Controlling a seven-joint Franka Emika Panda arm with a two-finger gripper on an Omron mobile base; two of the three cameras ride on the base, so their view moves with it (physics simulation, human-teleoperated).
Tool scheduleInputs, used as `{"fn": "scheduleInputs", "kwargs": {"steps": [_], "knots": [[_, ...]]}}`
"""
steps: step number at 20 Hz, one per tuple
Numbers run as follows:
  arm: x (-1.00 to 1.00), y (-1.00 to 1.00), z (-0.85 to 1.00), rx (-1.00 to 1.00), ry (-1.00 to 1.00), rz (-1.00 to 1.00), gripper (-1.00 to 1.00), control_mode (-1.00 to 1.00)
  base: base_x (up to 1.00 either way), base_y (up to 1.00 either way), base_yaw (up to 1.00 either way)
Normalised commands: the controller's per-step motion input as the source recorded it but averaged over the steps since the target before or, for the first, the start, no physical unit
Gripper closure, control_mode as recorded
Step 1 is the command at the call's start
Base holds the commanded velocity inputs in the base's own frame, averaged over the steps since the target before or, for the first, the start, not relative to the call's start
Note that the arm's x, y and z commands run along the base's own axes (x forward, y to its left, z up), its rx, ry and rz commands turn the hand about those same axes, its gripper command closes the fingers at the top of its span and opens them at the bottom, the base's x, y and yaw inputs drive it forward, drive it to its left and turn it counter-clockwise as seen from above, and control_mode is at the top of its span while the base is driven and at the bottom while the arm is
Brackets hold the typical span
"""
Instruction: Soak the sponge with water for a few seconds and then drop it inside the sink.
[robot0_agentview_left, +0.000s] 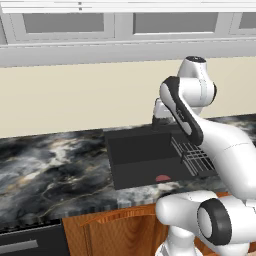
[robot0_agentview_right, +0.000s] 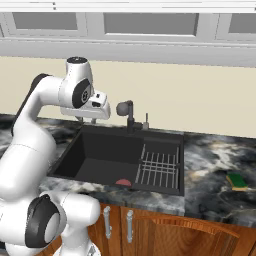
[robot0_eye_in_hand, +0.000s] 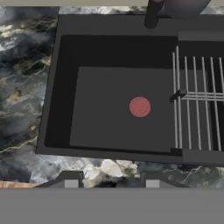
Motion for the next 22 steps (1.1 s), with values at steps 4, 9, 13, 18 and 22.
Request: {"fn": "scheduleInputs", "kwargs": {"steps": [4, 9, 13, 18, 22], "knots": [[-0.02, 0.0, 0.0, 0.0, -0.04, 0.0, -1.0, -1.0, 0.0, 0.0, 0.0], [-0.11, -0.01, 0.0, 0.0, -0.08, 0.0, -1.0, -1.0, 0.0, 0.0, 0.0], [-0.03, -0.19, 0.0, 0.0, -0.06, 0.0, -1.0, -1.0, 0.0, 0.0, 0.0], [-0.02, -0.05, 0.0, 0.0, -0.02, 0.0, -1.0, -1.0, 0.0, 0.0, 0.0], [-0.05, 0.0, 0.0, 0.0, 0.0, 0.0, -1.0, -1.0, 0.0, 0.0, 0.0]]}}
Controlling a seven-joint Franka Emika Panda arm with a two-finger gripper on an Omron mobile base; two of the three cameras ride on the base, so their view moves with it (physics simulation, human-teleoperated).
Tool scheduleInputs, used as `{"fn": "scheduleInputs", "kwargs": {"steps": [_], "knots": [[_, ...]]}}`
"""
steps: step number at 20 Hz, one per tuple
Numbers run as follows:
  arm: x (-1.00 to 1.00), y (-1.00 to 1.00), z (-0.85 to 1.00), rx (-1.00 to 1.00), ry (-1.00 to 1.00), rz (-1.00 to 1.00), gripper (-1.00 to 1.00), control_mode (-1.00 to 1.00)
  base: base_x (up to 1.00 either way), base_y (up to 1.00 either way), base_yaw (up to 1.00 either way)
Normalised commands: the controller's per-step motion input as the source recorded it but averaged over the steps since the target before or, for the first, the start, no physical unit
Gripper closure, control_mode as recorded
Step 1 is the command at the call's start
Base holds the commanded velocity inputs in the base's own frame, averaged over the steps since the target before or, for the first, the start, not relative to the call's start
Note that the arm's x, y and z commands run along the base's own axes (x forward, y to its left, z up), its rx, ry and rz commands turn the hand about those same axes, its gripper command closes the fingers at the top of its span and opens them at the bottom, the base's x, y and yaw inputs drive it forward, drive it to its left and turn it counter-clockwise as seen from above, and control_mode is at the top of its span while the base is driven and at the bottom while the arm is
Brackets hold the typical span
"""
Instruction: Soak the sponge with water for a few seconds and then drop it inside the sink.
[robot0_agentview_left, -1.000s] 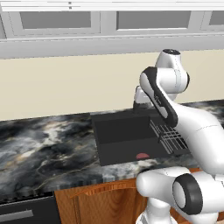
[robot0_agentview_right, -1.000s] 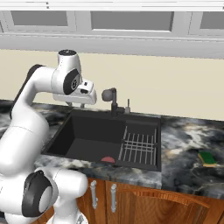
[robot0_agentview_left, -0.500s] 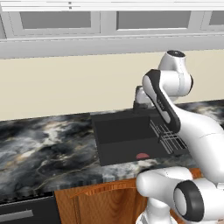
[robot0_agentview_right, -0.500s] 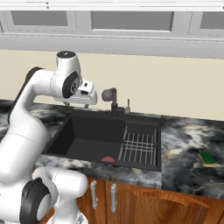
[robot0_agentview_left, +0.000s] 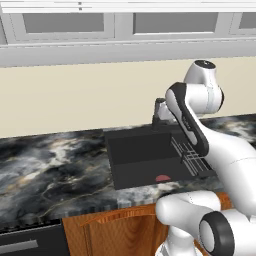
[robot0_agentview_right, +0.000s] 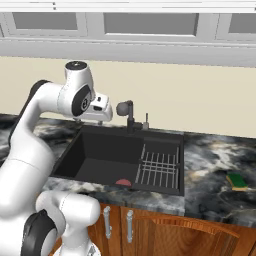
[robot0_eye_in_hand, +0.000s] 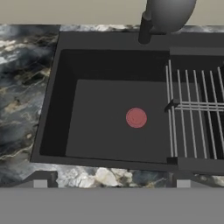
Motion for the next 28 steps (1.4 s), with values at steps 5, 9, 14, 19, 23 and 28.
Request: {"fn": "scheduleInputs", "kwargs": {"steps": [5, 9, 14, 19, 23, 28], "knots": [[0.0, -0.24, 0.0, 0.0, 0.0, 0.0, -1.0, -1.0, 0.0, 0.0, 0.0], [0.0, -0.39, 0.0, 0.0, 0.0, 0.0, -1.0, -1.0, 0.0, 0.0, 0.0], [0.0, -0.23, 0.0, 0.0, 0.0, 0.0, -1.0, -1.0, 0.0, 0.0, 0.0], [0.0, -0.33, 0.0, 0.0, 0.0, 0.0, -1.0, -1.0, 0.0, 0.0, 0.0], [0.0, -0.39, 0.0, 0.0, -0.01, 0.0, -1.0, -1.0, 0.0, 0.0, 0.0], [0.0, -0.39, 0.0, 0.0, -0.01, 0.0, -1.0, -1.0, 0.0, 0.0, 0.0]]}}
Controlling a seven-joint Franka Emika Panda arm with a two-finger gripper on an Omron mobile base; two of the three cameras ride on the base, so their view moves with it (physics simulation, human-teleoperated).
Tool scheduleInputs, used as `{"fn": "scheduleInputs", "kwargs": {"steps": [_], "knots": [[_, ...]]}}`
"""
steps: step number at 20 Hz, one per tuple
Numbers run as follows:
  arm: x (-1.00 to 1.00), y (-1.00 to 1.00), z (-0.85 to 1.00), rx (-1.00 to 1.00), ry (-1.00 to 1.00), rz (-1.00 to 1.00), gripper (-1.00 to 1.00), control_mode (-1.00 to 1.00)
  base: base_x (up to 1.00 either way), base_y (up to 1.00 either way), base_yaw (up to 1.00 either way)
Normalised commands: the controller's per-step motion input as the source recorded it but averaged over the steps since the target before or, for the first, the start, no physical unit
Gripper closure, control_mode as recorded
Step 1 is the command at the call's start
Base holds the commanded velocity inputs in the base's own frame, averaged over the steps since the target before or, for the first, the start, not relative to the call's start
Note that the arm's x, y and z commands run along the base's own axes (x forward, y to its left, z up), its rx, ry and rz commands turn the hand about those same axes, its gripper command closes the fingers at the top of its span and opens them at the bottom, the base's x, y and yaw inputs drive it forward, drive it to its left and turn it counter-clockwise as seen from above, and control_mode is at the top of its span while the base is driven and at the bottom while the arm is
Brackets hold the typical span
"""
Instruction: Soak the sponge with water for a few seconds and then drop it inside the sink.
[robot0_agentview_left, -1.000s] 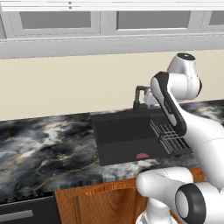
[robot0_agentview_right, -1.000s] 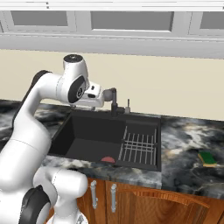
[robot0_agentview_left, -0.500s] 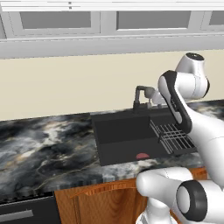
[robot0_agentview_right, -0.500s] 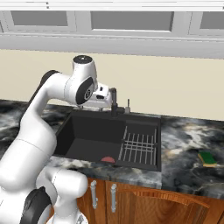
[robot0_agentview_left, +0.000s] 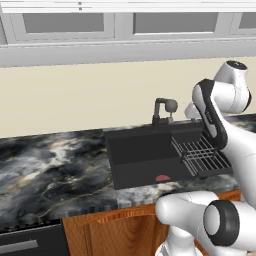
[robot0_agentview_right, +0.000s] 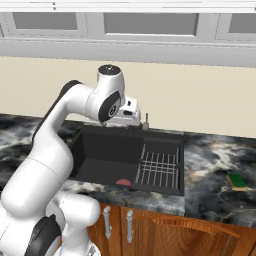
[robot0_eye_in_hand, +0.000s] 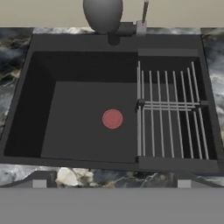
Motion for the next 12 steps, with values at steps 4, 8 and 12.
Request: {"fn": "scheduleInputs", "kwargs": {"steps": [4, 8, 12], "knots": [[0.0, -0.44, 0.0, 0.0, -0.05, 0.02, -1.0, -1.0, 0.0, 0.0, 0.0], [0.0, -0.25, 0.0, 0.0, -0.14, 0.05, -1.0, -1.0, 0.0, 0.0, 0.0], [0.0, -0.13, 0.0, 0.02, -0.25, 0.09, -1.0, -1.0, 0.0, 0.0, 0.0]]}}
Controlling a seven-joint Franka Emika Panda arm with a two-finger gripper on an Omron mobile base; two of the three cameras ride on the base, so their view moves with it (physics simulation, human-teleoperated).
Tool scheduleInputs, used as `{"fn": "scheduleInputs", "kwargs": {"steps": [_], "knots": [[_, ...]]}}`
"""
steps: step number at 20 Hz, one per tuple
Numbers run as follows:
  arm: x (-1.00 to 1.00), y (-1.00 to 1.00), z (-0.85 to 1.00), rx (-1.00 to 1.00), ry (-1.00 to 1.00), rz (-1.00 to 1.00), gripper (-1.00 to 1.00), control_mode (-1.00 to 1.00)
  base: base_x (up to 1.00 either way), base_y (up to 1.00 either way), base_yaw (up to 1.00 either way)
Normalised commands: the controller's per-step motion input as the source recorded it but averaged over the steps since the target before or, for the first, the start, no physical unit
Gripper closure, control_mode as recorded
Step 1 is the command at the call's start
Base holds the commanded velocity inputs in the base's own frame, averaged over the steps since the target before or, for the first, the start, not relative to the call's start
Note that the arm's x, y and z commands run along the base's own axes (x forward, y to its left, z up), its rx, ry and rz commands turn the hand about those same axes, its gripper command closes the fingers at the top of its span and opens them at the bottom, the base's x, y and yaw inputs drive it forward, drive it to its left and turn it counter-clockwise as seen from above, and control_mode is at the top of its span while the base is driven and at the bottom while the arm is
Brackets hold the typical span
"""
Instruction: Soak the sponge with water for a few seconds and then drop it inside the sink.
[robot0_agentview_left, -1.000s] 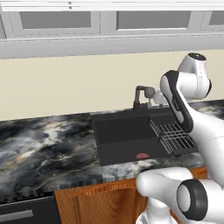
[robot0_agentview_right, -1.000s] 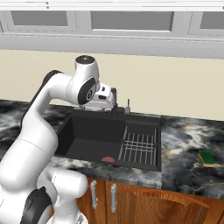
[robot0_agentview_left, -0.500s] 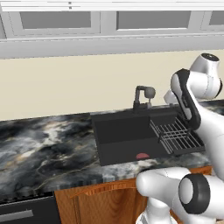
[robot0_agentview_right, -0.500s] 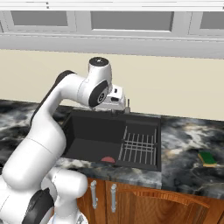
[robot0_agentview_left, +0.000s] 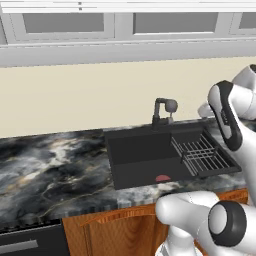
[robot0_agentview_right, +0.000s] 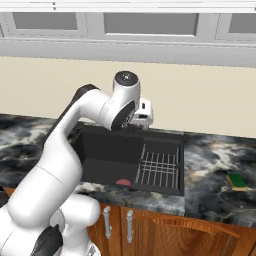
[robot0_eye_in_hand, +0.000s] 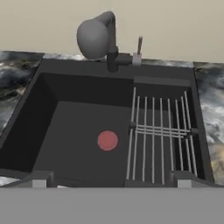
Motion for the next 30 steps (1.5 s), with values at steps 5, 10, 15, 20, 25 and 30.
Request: {"fn": "scheduleInputs", "kwargs": {"steps": [5, 10, 15, 20, 25, 30], "knots": [[0.0, -0.04, -0.02, 0.02, -0.32, 0.1, -1.0, -1.0, 0.0, 0.0, 0.0], [0.0, -0.14, 0.0, 0.0, -0.29, 0.1, -1.0, -1.0, 0.0, 0.0, 0.0], [0.0, -0.04, 0.0, 0.01, -0.23, 0.12, -1.0, -1.0, 0.0, 0.0, 0.0], [0.04, 0.0, -0.03, 0.0, -0.14, 0.13, -1.0, -1.0, 0.0, 0.0, 0.0], [0.12, 0.0, -0.09, 0.0, -0.11, 0.14, -1.0, -1.0, 0.0, 0.0, 0.0], [0.08, 0.0, -0.11, 0.0, -0.12, 0.15, -1.0, -1.0, 0.0, 0.0, 0.0]]}}
